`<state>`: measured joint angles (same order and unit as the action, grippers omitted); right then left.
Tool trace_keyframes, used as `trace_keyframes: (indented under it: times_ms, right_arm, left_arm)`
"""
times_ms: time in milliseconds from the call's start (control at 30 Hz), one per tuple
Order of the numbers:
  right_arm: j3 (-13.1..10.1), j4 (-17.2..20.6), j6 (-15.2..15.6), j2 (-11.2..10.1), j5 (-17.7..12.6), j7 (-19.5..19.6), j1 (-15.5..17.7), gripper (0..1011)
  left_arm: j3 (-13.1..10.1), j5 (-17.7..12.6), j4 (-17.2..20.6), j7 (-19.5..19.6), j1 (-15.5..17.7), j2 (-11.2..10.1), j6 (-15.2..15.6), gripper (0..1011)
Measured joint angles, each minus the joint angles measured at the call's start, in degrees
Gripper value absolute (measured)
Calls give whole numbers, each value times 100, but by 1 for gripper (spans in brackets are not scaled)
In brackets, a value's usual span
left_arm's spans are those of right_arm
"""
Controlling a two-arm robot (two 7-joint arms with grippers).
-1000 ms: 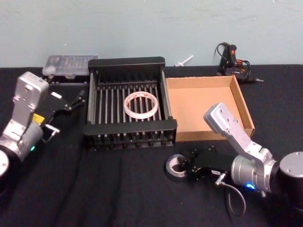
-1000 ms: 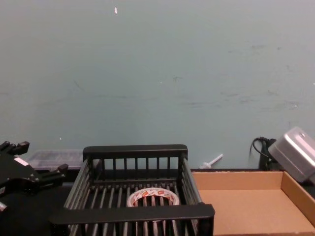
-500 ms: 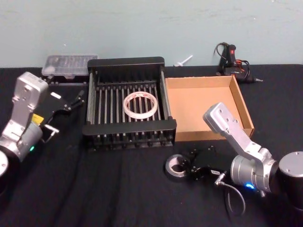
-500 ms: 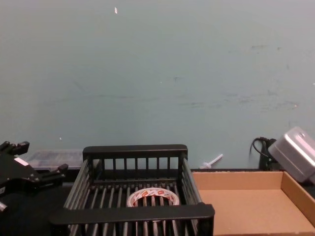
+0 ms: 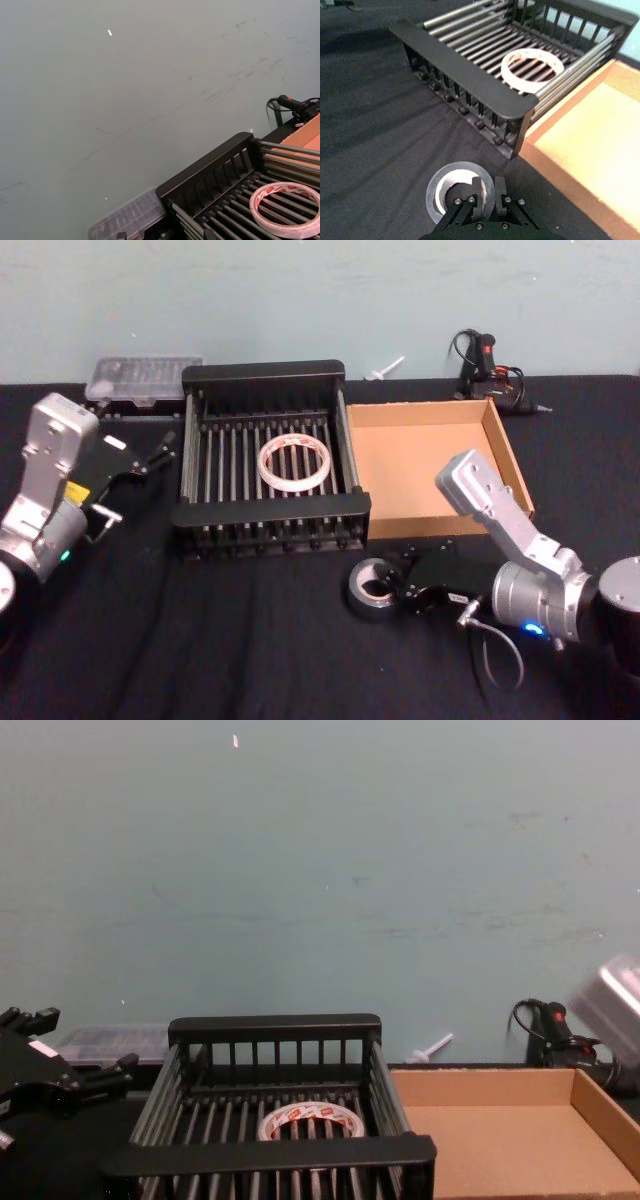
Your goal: Pick up the white tape and place it into the black box , Pick up the silver tape and place it into the brown box.
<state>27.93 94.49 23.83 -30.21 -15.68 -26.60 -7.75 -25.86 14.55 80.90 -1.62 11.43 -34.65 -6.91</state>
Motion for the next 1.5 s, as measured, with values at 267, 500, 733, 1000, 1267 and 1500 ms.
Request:
trace_keyframes:
  times_ms: [267, 500, 733, 1000, 1267, 1500]
  right_arm:
    - [-245, 266, -106, -161, -123, 72, 111, 158]
    - [-488, 428, -159, -249, -240, 207, 192, 158]
    - [-665, 493, -185, -270, -314, 333, 203, 158]
    - [-871, 377, -239, -138, -368, 541, 64, 158]
    - [-1008, 141, -300, 53, -390, 686, -200, 158]
    - [-1019, -199, -317, 265, -324, 775, -596, 158]
  left_arm:
    - [0, 0, 0, 0, 0, 0, 0, 1001]
    - [0, 0, 0, 0, 0, 0, 0, 1001]
    - [0, 0, 0, 0, 0, 0, 0, 1001]
    - [0, 0, 0, 0, 0, 0, 0, 1001]
    - [0, 0, 0, 0, 0, 0, 0, 1001]
    - [0, 0, 0, 0, 0, 0, 0, 1001]
